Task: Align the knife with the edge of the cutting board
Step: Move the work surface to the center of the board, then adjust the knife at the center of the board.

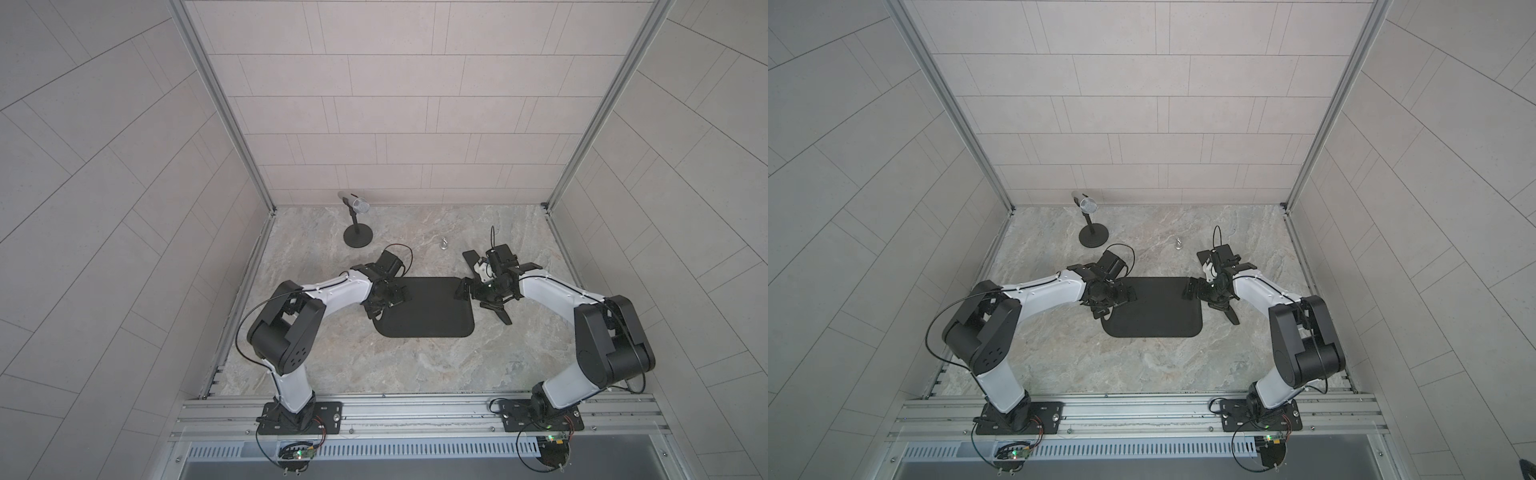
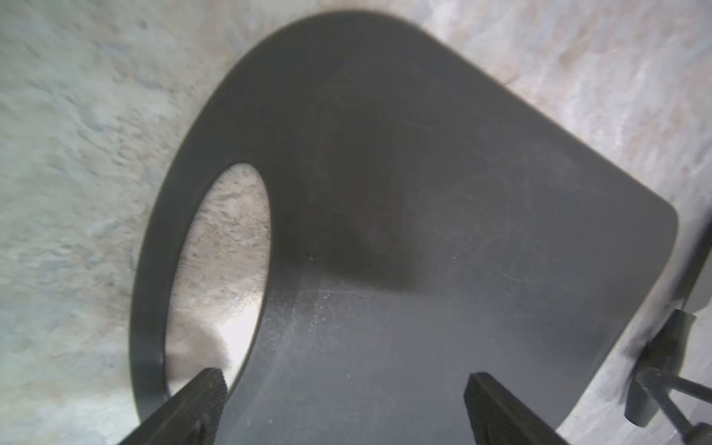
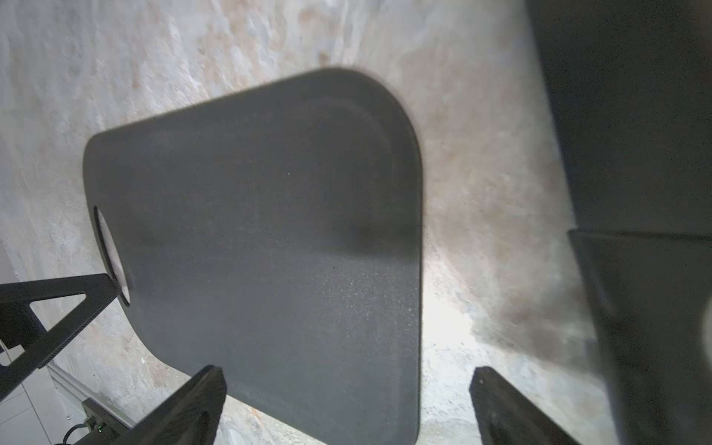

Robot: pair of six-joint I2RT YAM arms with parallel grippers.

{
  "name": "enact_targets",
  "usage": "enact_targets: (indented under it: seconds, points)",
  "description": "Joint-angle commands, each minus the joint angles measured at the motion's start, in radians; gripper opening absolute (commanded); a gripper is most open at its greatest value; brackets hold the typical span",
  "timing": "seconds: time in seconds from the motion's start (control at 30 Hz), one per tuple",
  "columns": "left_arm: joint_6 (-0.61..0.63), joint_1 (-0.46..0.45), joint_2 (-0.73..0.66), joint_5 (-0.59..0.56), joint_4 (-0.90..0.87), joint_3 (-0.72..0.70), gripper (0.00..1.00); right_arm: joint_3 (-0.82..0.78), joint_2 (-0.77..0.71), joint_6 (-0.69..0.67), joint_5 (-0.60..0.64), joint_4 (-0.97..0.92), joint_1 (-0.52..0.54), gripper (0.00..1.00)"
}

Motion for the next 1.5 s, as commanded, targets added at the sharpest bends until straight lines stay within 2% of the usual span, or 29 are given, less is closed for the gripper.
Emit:
enact_targets:
  seconds: [0.0,0.2,0.33,0.6,0.73,0.9,1.0,1.17,1.47]
  points:
    - [0.044,0.008,-0.065,-0.011,-0.061,0.061,1.0,0.048,-0.064,-0.022,0.055,-0.082,-0.001,1.0]
    - [0.134,0.018,-0.121,-0.004,-0.138,0.186,1.0,0.141,-0.069,-0.052,0.154,-0.184,-0.031,1.0]
    - [0.248,0.019,-0.146,0.018,-0.194,0.269,1.0,0.184,-0.05,-0.066,0.239,-0.235,-0.069,1.0]
    - [0.394,0.026,-0.214,0.004,-0.299,0.371,1.0,0.167,0.018,-0.074,0.246,-0.227,-0.155,0.95]
    - [0.425,0.042,-0.247,0.003,-0.308,0.356,1.0,0.155,0.047,-0.076,0.251,-0.213,-0.155,0.89]
    - [0.437,0.071,-0.279,-0.012,-0.272,0.266,1.0,0.151,0.083,-0.07,0.254,-0.2,-0.155,0.8]
    - [0.437,0.094,-0.284,0.021,-0.255,0.228,1.0,0.151,0.104,-0.07,0.252,-0.196,-0.155,0.78]
    - [0.464,0.11,-0.288,0.03,-0.258,0.209,1.0,0.152,0.136,-0.073,0.259,-0.187,-0.155,0.74]
    - [0.455,0.14,-0.308,0.057,-0.236,0.189,1.0,0.148,0.172,-0.076,0.255,-0.17,-0.15,0.59]
